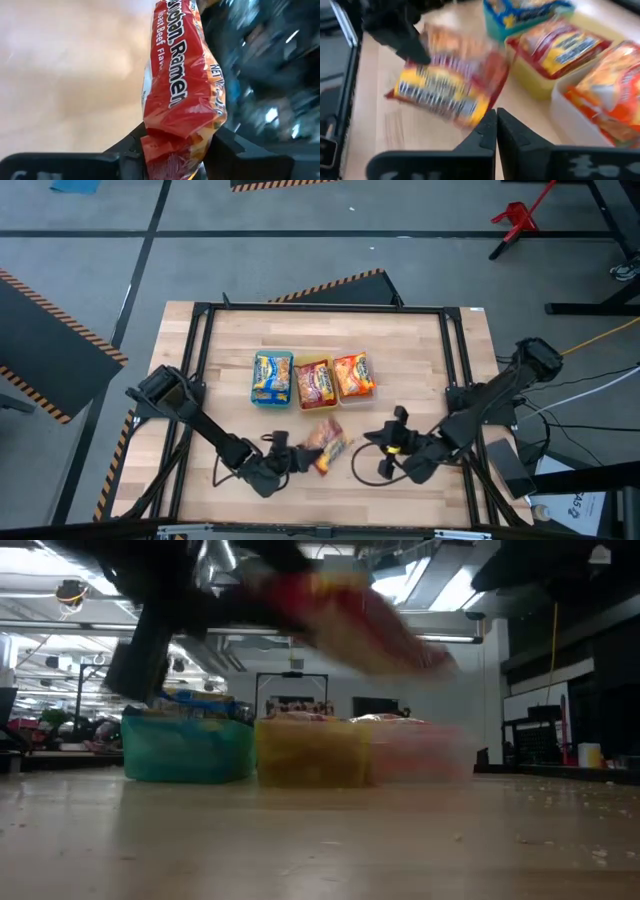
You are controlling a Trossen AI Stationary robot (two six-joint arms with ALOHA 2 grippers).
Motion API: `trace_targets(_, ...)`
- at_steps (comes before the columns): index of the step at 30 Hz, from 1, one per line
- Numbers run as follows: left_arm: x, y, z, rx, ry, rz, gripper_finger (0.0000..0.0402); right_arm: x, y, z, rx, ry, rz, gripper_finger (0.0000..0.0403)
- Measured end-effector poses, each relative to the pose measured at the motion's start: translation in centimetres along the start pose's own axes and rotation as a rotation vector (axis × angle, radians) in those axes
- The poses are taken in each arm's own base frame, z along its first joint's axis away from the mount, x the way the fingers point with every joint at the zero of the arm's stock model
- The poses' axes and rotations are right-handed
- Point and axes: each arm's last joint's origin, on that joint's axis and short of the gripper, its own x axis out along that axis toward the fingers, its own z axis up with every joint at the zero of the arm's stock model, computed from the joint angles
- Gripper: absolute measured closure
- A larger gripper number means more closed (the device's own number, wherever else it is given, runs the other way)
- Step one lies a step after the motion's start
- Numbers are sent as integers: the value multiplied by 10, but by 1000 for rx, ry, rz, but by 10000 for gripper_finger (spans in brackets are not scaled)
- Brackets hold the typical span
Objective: Sort Maruchan noodles
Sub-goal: Put the red bag into the yellow bin
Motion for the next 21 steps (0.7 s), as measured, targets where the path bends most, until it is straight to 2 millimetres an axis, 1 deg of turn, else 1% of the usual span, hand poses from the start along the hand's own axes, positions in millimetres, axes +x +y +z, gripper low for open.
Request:
trace_targets(2,-5,-12,5,-34,-135,-57,286,-5,0,1,9,-32,-19,402)
trace_targets(4,-7,-20,11,-71,-290,-99,286,-8,-1,0,-3,-48,-36,402)
trace_targets(7,-2,-27,21,-147,-479,-135,286,-9,-1,1,1,-63,-46,402)
trace_targets(10,9,-29,33,-197,-533,-141,285,-8,-1,2,3,-70,-54,402)
trace_targets(13,22,-30,45,-298,-562,-161,285,-8,-2,2,4,-91,-73,402)
trace_targets(16,33,-30,57,-339,-612,-167,285,-8,-2,2,3,-95,-77,402)
trace_targets(21,44,-30,71,-389,-701,-181,285,-9,-2,2,3,-95,-77,402)
